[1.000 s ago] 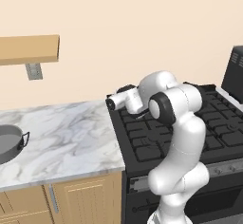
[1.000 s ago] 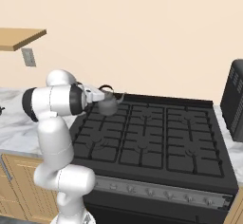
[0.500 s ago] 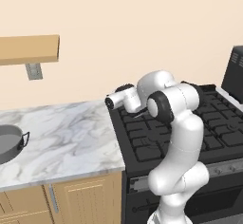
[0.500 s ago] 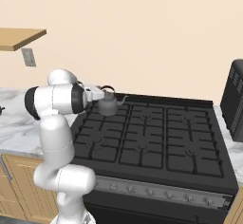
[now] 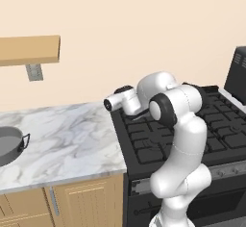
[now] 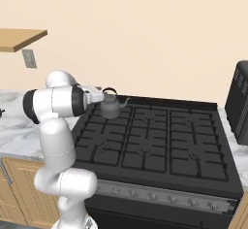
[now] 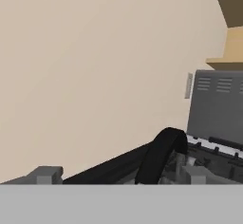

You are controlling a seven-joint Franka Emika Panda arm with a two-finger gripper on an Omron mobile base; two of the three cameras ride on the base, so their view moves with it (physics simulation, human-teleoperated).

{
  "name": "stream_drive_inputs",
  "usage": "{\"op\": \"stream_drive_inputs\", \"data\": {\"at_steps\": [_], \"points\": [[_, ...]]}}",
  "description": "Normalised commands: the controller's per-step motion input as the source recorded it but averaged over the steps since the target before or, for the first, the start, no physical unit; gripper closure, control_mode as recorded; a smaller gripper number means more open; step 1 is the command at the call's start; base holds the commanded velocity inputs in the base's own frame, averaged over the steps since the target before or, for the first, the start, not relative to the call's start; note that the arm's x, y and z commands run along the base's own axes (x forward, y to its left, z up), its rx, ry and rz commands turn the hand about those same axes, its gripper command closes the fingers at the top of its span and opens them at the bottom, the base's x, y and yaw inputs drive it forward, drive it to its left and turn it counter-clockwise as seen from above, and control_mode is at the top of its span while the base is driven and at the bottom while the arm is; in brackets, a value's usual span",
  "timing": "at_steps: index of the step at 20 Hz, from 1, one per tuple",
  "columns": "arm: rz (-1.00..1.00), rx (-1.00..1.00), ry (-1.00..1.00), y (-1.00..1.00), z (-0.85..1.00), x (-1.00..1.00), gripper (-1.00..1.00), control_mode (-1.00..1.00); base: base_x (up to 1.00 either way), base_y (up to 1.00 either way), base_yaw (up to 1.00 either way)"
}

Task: Pick the kettle from the cabinet and place it on a stove burner. Then pick the pot from the counter and place it on another stove burner. Finally, turn both burners on.

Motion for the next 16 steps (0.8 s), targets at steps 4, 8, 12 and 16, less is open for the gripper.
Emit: {"op": "stream_drive_inputs", "data": {"at_steps": [4,8,12,16], "points": [[-0.06,0.00,0.00,0.22,-0.01,-0.06,-1.00,-1.00,0.00,0.00,0.00],[-0.08,0.00,0.00,0.35,0.00,-0.04,-1.00,-1.00,0.00,0.00,0.00],[-0.09,0.00,0.00,0.41,0.00,-0.07,-1.00,-1.00,0.00,0.00,0.00],[-0.09,0.00,0.00,0.38,0.00,-0.09,-1.00,-1.00,0.00,0.00,0.00]]}}
